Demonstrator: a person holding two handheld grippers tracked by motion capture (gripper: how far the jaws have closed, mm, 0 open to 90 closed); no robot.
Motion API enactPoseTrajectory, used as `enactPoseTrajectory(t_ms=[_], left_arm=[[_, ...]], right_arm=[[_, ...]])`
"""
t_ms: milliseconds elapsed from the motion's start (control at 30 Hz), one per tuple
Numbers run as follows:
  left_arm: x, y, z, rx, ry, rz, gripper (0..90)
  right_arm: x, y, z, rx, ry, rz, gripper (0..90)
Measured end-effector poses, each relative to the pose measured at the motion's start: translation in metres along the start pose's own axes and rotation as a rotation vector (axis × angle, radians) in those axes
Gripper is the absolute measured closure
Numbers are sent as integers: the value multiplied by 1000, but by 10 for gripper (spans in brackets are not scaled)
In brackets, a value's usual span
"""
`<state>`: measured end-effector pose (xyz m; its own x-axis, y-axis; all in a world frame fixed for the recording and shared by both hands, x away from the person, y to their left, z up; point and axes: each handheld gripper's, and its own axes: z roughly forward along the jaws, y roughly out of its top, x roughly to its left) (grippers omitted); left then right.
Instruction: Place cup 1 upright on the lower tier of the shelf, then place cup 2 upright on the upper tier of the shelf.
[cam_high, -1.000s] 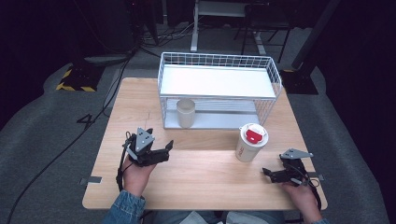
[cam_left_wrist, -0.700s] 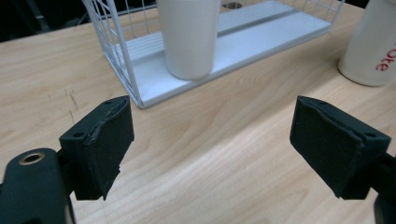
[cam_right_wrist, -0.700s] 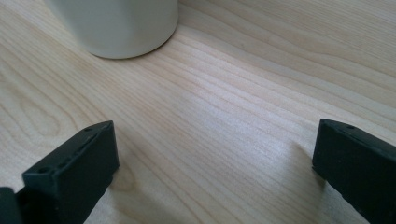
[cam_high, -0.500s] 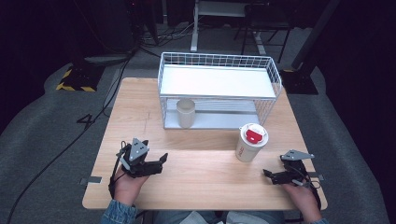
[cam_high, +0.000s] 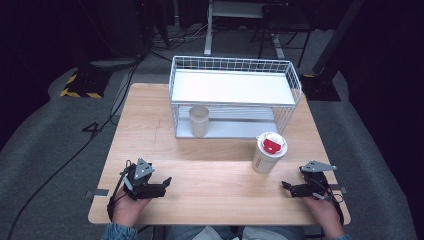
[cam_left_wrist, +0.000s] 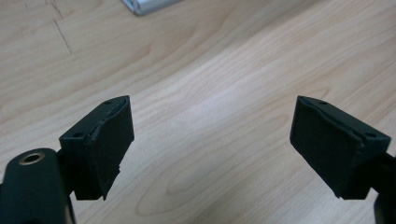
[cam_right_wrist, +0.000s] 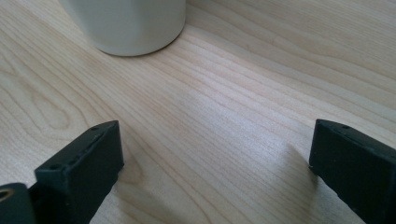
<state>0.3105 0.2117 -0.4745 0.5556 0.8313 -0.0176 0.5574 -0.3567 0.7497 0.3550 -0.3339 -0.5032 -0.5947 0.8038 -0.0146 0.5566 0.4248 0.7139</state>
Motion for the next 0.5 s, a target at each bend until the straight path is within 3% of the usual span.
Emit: enactPoseTrajectory(t_ms=[133, 333, 500], left_arm=[[4, -7, 5, 50, 7, 12, 142], [7, -15, 9, 113, -10, -3, 142], [11, -20, 13, 136, -7, -6, 141]], right_arm=[[2, 2, -4, -14, 9, -5, 31], [4, 2, -10, -22, 28, -7, 31], [6, 3, -13, -26, 33, -10, 31]])
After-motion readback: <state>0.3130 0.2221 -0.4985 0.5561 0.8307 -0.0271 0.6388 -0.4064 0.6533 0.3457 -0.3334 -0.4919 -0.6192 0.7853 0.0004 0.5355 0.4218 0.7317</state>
